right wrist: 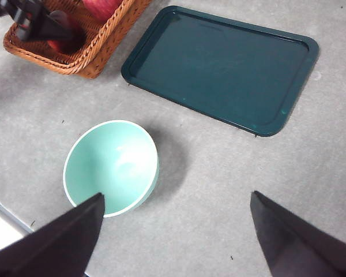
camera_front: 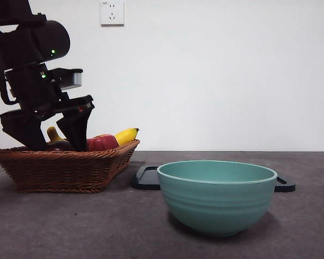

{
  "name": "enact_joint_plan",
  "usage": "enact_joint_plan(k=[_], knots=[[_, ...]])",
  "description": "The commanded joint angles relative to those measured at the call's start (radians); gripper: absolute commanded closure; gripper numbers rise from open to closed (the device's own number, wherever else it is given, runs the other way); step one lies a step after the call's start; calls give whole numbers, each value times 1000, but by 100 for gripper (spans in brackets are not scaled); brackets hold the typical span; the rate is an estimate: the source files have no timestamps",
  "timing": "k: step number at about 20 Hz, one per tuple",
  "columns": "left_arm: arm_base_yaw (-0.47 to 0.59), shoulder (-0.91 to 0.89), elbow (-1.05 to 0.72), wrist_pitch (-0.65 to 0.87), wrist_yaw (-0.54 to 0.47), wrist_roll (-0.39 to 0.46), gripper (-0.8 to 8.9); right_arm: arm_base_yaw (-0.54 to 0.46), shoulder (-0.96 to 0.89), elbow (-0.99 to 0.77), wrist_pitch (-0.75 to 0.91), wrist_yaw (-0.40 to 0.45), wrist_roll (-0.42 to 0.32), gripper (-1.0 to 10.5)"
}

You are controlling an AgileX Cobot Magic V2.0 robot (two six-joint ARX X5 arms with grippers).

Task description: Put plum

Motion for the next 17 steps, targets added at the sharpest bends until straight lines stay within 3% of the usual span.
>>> enact_joint_plan(k=[1, 6, 8, 17], knots=[[-5, 24, 26, 6, -5, 9, 387, 4, 5, 19, 6, -2, 11, 541], [-5, 25, 26, -13, -5, 9, 477, 4, 4, 19, 6, -2, 11, 541], [-5, 25, 26, -23, -5, 9, 567, 4, 4, 19, 6, -2, 11, 541], [-11, -29, 84, -70, 8, 4, 579, 4, 4, 19, 6, -2, 11, 541]])
